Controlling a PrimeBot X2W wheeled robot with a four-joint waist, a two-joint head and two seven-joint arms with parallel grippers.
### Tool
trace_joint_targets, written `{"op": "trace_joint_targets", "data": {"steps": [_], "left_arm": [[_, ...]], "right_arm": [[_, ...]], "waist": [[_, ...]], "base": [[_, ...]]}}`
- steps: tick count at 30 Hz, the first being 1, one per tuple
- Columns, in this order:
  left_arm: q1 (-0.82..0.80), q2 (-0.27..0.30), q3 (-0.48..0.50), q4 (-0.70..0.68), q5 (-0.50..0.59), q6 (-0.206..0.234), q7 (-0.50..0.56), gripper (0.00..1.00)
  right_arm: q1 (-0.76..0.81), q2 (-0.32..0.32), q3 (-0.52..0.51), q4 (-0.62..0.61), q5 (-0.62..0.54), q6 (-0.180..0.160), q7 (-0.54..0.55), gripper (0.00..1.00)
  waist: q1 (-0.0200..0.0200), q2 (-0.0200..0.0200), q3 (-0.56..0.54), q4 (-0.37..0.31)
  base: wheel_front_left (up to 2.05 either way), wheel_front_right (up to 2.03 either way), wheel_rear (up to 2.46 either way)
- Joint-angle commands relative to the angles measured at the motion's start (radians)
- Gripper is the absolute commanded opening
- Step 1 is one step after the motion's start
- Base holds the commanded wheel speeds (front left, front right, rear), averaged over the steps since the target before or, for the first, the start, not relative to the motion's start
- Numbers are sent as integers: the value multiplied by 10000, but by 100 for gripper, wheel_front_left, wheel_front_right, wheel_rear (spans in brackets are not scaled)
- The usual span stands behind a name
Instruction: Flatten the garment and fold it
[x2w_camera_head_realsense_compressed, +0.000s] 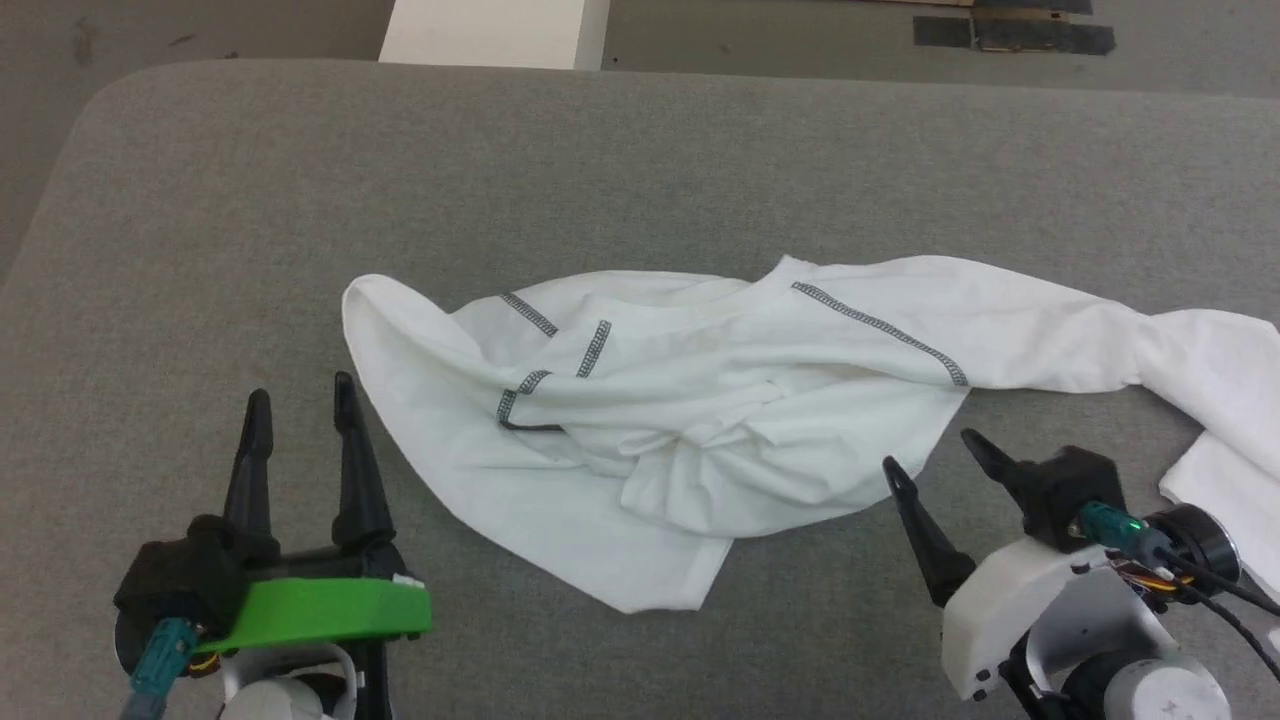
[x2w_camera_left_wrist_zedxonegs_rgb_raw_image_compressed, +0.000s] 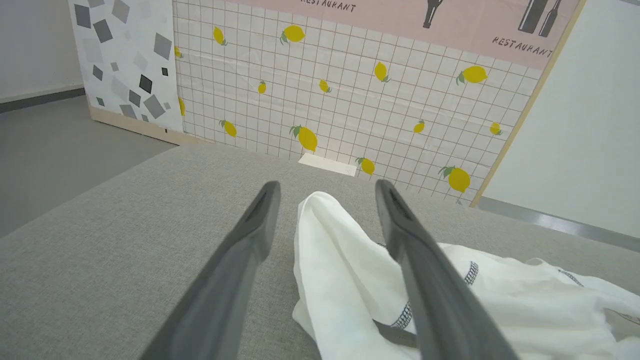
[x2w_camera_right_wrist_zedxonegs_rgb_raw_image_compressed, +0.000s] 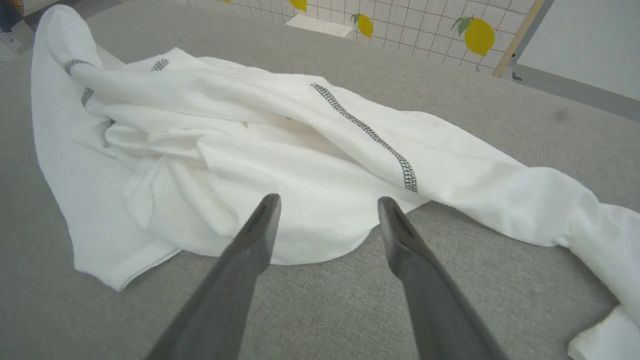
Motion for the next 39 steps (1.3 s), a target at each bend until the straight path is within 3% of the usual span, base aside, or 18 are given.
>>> {"op": "trace_joint_targets", "data": {"steps": [1, 11, 12, 13, 14, 21, 28, 34, 39], "left_arm": [[24, -85, -32, 29, 65, -53, -70, 100], [-447, -326, -153, 337, 266, -217, -90, 100], [-466, -347, -150, 368, 295, -233, -90, 100], [-476, -362, -147, 389, 318, -244, -91, 100], [-488, -381, -150, 419, 347, -259, -91, 100], [-448, -450, 12, 559, 422, -383, -92, 100], [-138, -484, 93, 592, 375, -542, -92, 100], [-33, -516, 69, 591, 323, -655, -93, 100], [101, -527, 188, 570, 307, -694, -93, 100]], "right_arm": [[-314, -205, 180, 153, -43, -15, 249, 100], [-2115, -1874, 2329, 2169, 12, -15, 1217, 100], [-2270, -1981, 2530, 2443, 102, -15, 1350, 95], [-2398, -2051, 2653, 2601, 161, -15, 1401, 57], [-2554, -2115, 2756, 2740, 225, -15, 1395, 0], [-3146, -2055, 2205, 2339, 1198, -15, 1271, 0], [-2849, -2715, 1053, 33, 2553, -15, 2468, 0], [-1025, -2825, -397, -2057, 3557, -15, 4153, 0], [1740, -3483, -1784, -2970, 3665, -15, 6408, 0]], "waist": [[0, 0, 260, 271], [0, 0, 585, 694], [0, 0, 573, 706], [0, 0, 564, 710], [0, 0, 546, 714], [0, 0, 234, 408], [0, 0, -226, -100], [0, 0, -269, -296], [0, 0, -190, -422]], "base": [[0, 0, 0], [0, 0, 0], [0, 0, 0], [0, 0, 0], [0, 0, 0], [0, 0, 0], [0, 0, 0], [0, 0, 0], [0, 0, 0]]}}
